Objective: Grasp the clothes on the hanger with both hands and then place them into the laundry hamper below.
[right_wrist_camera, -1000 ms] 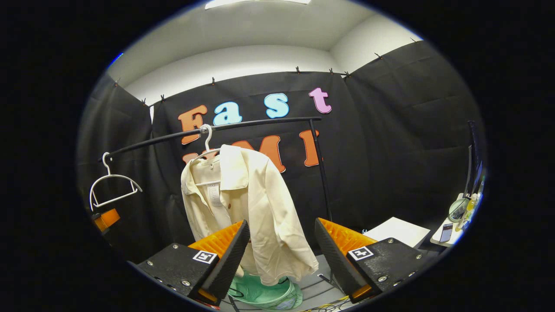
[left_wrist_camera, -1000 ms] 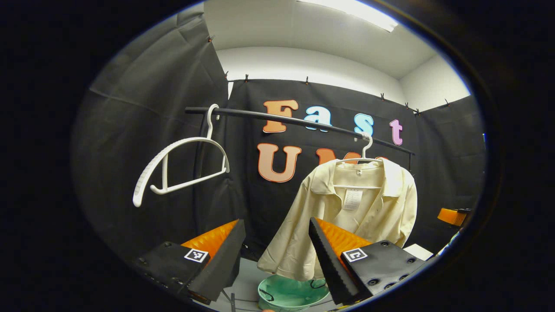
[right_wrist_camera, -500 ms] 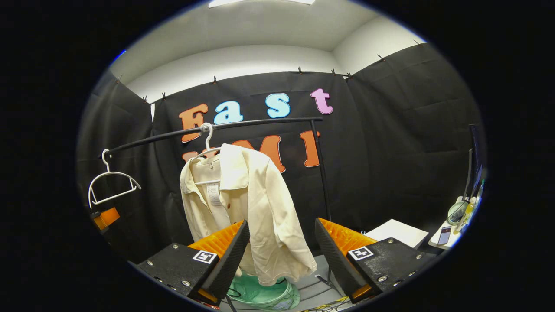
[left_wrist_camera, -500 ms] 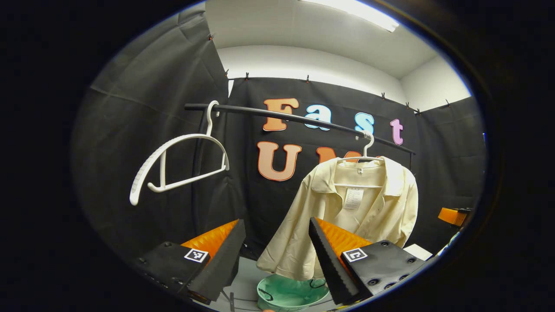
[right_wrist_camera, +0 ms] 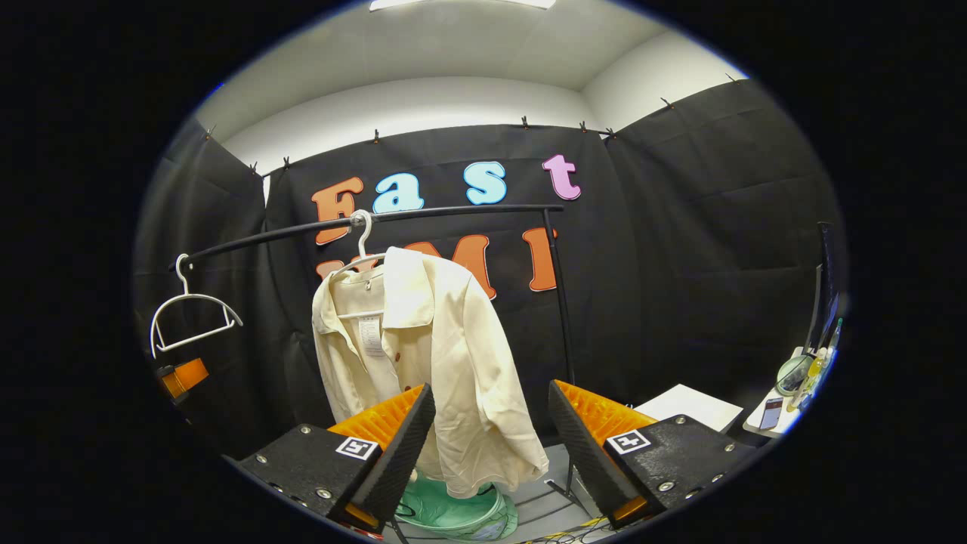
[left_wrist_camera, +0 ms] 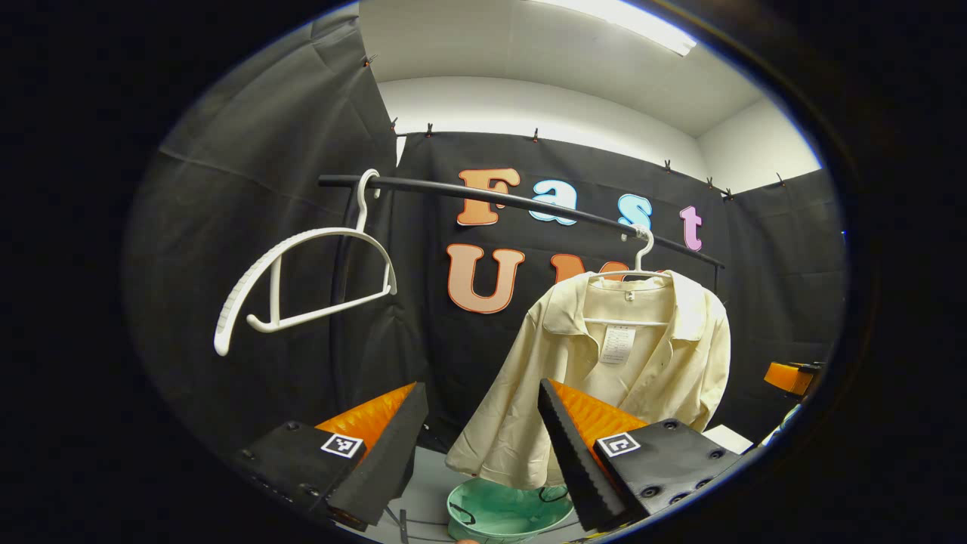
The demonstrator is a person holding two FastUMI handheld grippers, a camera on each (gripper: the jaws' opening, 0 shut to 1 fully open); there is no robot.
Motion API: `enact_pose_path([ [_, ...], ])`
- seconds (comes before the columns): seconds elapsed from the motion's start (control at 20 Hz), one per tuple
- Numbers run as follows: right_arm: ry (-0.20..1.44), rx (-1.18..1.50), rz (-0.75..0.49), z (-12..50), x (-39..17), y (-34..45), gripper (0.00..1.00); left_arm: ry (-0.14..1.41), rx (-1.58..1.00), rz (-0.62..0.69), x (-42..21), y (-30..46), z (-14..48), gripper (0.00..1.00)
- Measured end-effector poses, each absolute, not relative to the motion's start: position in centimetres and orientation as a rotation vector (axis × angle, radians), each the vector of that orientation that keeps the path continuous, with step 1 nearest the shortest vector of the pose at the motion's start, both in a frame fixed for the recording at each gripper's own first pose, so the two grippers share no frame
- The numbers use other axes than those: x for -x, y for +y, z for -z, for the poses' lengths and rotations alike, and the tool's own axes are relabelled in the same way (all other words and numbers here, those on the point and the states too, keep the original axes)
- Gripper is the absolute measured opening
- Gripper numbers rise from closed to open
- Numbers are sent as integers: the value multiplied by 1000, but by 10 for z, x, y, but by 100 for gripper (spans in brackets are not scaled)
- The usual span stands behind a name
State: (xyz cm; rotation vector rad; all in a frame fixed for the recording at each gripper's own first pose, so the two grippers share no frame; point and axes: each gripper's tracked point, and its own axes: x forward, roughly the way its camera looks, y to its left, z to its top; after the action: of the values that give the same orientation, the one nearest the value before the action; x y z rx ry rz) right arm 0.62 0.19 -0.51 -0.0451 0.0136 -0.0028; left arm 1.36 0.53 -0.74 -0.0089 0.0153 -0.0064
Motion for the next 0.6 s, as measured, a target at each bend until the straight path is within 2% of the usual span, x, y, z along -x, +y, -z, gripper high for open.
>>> enact_pose_path([
  [0.15,26,47,-8,9,-14,11,94,21,2,7,-14,6,9,97],
  [0.2,30,50,-14,11,-17,15,94,22,-2,8,-15,7,10,93],
  [0.45,50,75,-57,18,-42,46,94,19,-1,8,-19,11,10,93],
  [0.55,59,81,-80,22,-54,61,94,19,-5,1,-20,14,10,97],
  [0.6,64,82,-93,24,-60,69,95,20,-6,-4,-20,17,11,93],
])
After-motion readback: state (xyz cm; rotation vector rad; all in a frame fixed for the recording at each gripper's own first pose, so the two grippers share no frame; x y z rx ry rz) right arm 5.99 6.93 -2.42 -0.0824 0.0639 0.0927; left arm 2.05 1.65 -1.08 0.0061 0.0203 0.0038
